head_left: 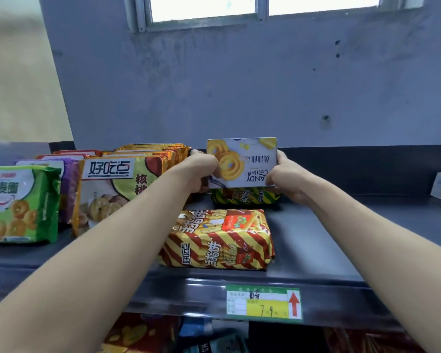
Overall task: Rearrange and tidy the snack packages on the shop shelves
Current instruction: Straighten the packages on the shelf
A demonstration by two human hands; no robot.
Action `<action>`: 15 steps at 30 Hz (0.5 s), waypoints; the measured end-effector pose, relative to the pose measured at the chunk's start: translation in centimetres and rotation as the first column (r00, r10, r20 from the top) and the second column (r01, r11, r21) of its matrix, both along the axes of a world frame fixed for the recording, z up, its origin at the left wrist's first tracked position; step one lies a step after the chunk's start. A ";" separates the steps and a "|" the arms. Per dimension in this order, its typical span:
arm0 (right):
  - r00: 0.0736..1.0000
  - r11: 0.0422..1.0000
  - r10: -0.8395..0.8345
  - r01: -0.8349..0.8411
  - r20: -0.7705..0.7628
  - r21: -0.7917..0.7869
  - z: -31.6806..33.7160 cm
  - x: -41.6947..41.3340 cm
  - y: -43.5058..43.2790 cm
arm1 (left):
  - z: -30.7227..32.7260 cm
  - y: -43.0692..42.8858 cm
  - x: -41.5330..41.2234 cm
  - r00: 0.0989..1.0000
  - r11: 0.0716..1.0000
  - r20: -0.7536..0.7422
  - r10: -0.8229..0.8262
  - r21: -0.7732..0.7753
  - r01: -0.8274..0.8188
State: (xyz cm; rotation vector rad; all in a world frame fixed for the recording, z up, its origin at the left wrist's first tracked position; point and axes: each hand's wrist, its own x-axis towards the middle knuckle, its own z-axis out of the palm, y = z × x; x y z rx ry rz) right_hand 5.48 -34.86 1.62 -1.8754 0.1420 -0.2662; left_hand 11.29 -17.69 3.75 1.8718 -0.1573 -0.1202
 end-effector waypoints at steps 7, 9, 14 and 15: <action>0.999 0.999 -0.041 0.042 0.018 -0.033 0.3 0.0 -0.1 | 0.0 -0.3 0.9 0.976 0.983 -0.116 -0.186 -0.025 0.184; 0.999 0.997 -0.049 0.050 0.022 -0.051 0.2 -0.1 -0.2 | -0.1 -0.5 1.3 0.968 0.975 -0.121 -0.220 -0.028 0.219; 0.982 0.984 -0.176 0.176 0.074 0.007 -0.1 -0.1 -1.4 | -0.5 -1.6 1.5 0.946 0.948 -0.064 -0.318 -0.023 0.317; 0.971 0.974 -0.225 0.223 0.080 0.040 -0.2 0.1 -1.7 | -0.6 -1.8 1.4 0.935 0.936 -0.052 -0.352 -0.042 0.350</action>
